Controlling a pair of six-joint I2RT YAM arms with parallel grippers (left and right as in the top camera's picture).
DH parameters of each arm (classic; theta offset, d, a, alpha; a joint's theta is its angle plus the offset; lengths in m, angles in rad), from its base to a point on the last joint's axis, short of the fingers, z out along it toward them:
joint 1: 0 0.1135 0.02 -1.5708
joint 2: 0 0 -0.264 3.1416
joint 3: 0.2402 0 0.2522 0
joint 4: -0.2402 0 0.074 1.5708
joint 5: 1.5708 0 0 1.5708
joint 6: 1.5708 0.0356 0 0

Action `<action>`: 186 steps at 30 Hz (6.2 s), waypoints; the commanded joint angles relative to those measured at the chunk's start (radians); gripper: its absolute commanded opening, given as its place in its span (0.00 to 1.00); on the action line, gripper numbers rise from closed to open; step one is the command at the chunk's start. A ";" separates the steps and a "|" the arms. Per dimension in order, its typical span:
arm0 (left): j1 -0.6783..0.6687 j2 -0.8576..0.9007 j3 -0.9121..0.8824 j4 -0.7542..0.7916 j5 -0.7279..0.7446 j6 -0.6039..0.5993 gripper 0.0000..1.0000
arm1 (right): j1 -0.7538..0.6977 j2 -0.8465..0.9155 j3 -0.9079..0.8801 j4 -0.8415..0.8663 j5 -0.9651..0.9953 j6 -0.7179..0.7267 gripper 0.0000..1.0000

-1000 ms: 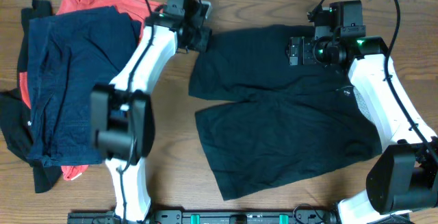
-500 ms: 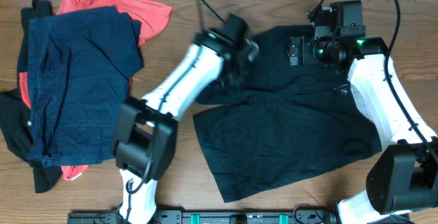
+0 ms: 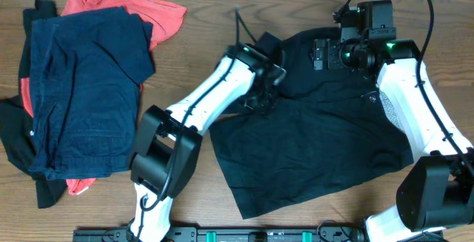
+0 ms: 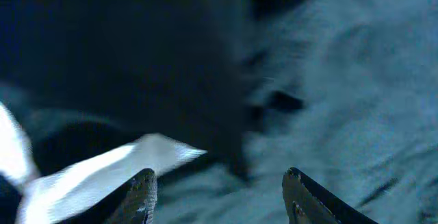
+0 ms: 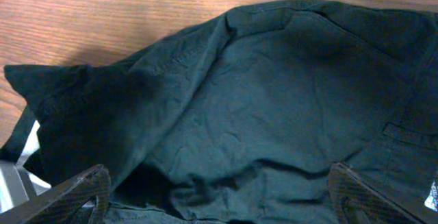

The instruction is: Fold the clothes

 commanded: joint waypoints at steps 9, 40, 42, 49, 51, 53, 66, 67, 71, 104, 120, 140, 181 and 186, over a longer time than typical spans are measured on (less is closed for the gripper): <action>0.136 -0.009 0.020 0.071 -0.039 -0.058 0.63 | -0.011 0.007 -0.002 0.008 0.003 -0.013 0.99; 0.213 0.123 0.016 0.477 -0.152 -0.099 0.71 | -0.011 0.007 -0.002 0.035 0.003 -0.017 0.99; 0.213 0.123 0.016 0.504 -0.151 -0.099 0.63 | -0.011 0.007 -0.002 0.039 0.003 -0.017 0.99; 0.213 0.123 0.016 0.510 -0.151 -0.129 0.51 | -0.011 0.007 -0.002 0.041 0.003 -0.017 0.99; 0.213 0.123 0.016 0.505 -0.151 -0.129 0.52 | -0.011 0.007 -0.002 0.042 0.003 -0.017 0.99; 0.216 0.123 0.016 0.498 -0.151 -0.129 0.52 | -0.011 0.007 -0.002 0.042 0.003 -0.017 0.99; 0.225 0.123 0.005 0.463 -0.152 -0.129 0.48 | -0.011 0.007 -0.002 0.042 0.003 -0.017 0.99; 0.225 0.123 0.005 0.466 -0.152 -0.129 0.44 | -0.011 0.007 -0.002 0.042 0.003 -0.017 0.99; 0.225 0.123 0.005 0.483 -0.151 -0.138 0.24 | -0.011 0.007 -0.002 0.041 0.003 -0.017 0.99; 0.369 0.126 0.073 0.765 -0.151 -0.140 0.06 | -0.011 0.007 -0.002 0.051 0.003 -0.016 0.99; 0.352 0.137 0.037 0.489 0.078 -0.140 0.54 | -0.010 0.007 -0.002 0.061 0.003 -0.016 0.99; 0.309 0.183 0.029 0.454 0.097 -0.144 0.58 | -0.008 0.007 -0.002 0.068 0.002 -0.016 0.99; 0.249 0.238 0.023 0.524 -0.084 -0.144 0.06 | -0.008 0.007 -0.002 0.064 0.003 -0.016 0.99; 0.254 0.220 0.048 0.541 -0.085 -0.138 0.06 | -0.008 0.007 -0.002 0.064 0.003 -0.016 0.99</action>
